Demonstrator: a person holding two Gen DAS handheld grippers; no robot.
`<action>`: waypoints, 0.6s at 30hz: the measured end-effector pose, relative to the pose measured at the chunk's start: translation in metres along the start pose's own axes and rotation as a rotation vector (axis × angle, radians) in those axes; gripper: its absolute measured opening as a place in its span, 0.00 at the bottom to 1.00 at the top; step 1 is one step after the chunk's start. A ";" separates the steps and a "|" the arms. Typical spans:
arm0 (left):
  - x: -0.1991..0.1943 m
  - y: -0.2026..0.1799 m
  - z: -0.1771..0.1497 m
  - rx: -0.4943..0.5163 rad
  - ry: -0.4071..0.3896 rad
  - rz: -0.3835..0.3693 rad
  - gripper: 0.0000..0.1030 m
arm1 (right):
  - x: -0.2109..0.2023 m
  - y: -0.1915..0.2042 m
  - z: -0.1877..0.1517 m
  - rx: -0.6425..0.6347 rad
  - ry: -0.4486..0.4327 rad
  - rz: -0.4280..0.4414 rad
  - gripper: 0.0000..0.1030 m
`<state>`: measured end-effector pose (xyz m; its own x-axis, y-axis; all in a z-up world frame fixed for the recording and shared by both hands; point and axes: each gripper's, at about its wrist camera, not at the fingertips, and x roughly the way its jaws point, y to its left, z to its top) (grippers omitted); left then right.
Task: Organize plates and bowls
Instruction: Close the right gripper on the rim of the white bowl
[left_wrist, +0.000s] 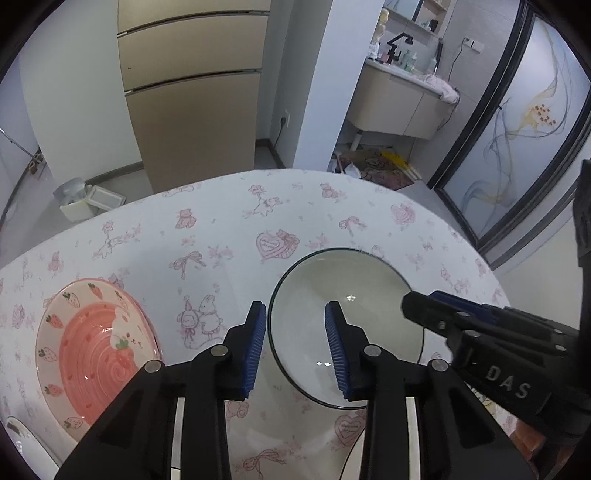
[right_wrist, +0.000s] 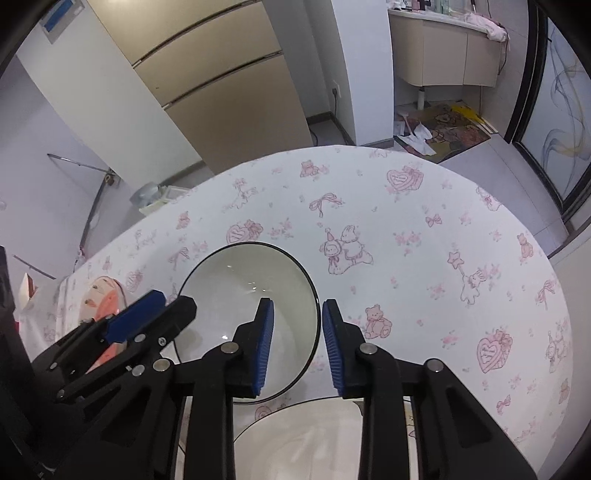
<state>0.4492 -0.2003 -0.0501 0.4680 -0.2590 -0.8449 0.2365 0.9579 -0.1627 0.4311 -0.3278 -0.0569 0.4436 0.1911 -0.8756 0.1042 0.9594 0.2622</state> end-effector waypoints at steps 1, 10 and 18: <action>0.003 0.000 0.000 -0.005 0.007 0.013 0.35 | 0.001 -0.001 0.000 0.001 0.002 -0.003 0.26; 0.035 -0.001 -0.007 0.001 0.084 0.006 0.35 | 0.031 -0.012 -0.001 0.027 0.081 0.003 0.23; 0.057 -0.006 -0.013 0.023 0.128 0.034 0.32 | 0.050 -0.016 -0.005 0.047 0.141 0.043 0.13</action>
<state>0.4633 -0.2191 -0.1040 0.3635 -0.2073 -0.9082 0.2428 0.9623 -0.1225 0.4470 -0.3327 -0.1074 0.3193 0.2622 -0.9107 0.1310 0.9395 0.3164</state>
